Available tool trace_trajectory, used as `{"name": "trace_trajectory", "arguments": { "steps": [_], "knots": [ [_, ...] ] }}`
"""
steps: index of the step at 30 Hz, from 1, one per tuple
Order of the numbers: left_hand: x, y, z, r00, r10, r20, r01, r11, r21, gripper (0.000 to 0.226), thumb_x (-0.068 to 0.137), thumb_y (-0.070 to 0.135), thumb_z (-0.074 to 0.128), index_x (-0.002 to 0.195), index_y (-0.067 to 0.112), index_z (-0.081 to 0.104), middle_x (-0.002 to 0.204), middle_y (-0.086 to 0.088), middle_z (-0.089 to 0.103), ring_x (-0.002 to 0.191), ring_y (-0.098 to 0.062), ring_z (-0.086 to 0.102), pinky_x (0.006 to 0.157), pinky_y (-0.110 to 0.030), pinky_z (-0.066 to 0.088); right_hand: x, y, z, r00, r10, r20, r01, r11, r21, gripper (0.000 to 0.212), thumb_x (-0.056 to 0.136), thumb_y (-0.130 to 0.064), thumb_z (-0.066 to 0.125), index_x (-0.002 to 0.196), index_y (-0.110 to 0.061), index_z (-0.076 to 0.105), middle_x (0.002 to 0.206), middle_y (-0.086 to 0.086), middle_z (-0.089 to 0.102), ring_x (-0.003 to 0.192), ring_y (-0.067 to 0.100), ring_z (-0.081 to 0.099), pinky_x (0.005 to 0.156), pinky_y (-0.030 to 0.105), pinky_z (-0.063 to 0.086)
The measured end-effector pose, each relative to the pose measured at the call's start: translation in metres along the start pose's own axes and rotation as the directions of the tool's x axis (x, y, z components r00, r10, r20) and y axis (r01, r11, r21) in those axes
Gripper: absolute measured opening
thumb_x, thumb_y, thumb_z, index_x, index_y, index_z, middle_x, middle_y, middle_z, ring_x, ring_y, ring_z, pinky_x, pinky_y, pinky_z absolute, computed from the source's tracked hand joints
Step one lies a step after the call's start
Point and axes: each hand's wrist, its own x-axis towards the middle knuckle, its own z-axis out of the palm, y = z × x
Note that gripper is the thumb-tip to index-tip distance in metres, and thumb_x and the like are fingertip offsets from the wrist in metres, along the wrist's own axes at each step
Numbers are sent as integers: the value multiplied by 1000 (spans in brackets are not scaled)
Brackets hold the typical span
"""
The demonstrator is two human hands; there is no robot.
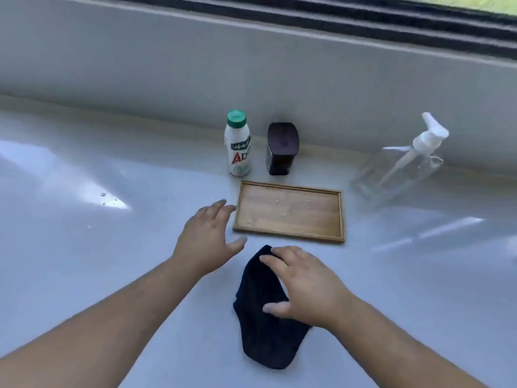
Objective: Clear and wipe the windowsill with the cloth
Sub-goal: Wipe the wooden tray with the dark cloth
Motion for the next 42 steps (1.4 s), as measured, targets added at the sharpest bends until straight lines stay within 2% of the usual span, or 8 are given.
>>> {"name": "trace_trajectory", "arguments": {
  "steps": [4,8,11,18,21,26,32,42],
  "knots": [
    [29,-3,36,994,-76,-74,72,995,-63,95,81,78,55,156,20,42,168,-9,36,152,-29,33,124,-48,26,6,-6,52,976,-104,193,133,981,-141,95,81,-61,70,159,-30,24,167,12,27,149,38,24,120,50,30],
    [54,2,68,980,-105,-172,98,994,-50,99,80,87,49,152,20,44,164,-8,43,152,-31,32,125,-56,20,14,4,53,984,-135,-113,123,986,-111,35,77,-26,67,111,-26,61,104,0,61,87,26,57,68,36,49],
    [58,1,80,969,-128,-213,120,992,-50,101,76,91,49,151,23,43,159,-4,49,151,-28,34,126,-55,18,14,26,33,946,101,-308,-49,984,172,37,79,-26,60,115,-29,63,104,-7,62,91,18,61,70,32,52],
    [61,1,81,969,-150,-196,151,988,-12,120,64,96,54,153,17,43,157,-4,51,152,-28,33,127,-56,17,75,114,-28,582,632,-513,-403,771,493,48,81,-11,66,128,-21,61,118,6,58,109,28,56,84,34,45],
    [62,-2,86,965,-136,-225,133,991,-26,120,62,92,59,151,13,44,155,-7,55,151,-29,35,126,-58,19,134,93,-27,671,600,-436,-440,795,418,46,81,-11,66,126,-11,65,122,21,61,110,43,58,90,45,47],
    [63,-2,87,957,-148,-250,142,989,-43,121,56,86,64,146,6,49,152,-10,57,150,-30,38,125,-59,21,139,58,-12,921,218,-322,-132,954,268,40,78,-18,64,118,-22,67,116,7,62,103,32,58,81,44,53],
    [63,0,83,965,-134,-227,131,991,-28,121,57,88,63,144,6,53,152,-9,57,150,-32,38,126,-59,19,106,128,-31,735,564,-377,-458,822,337,39,80,-7,64,119,-12,67,116,14,62,99,38,60,75,41,51],
    [61,-1,80,973,-132,-188,111,987,-117,104,64,63,59,152,8,49,159,-6,50,152,-28,32,127,-51,10,169,24,-23,993,34,-112,-4,967,256,38,79,-15,61,115,-20,72,118,8,60,111,32,53,88,40,46]
  ]
}}
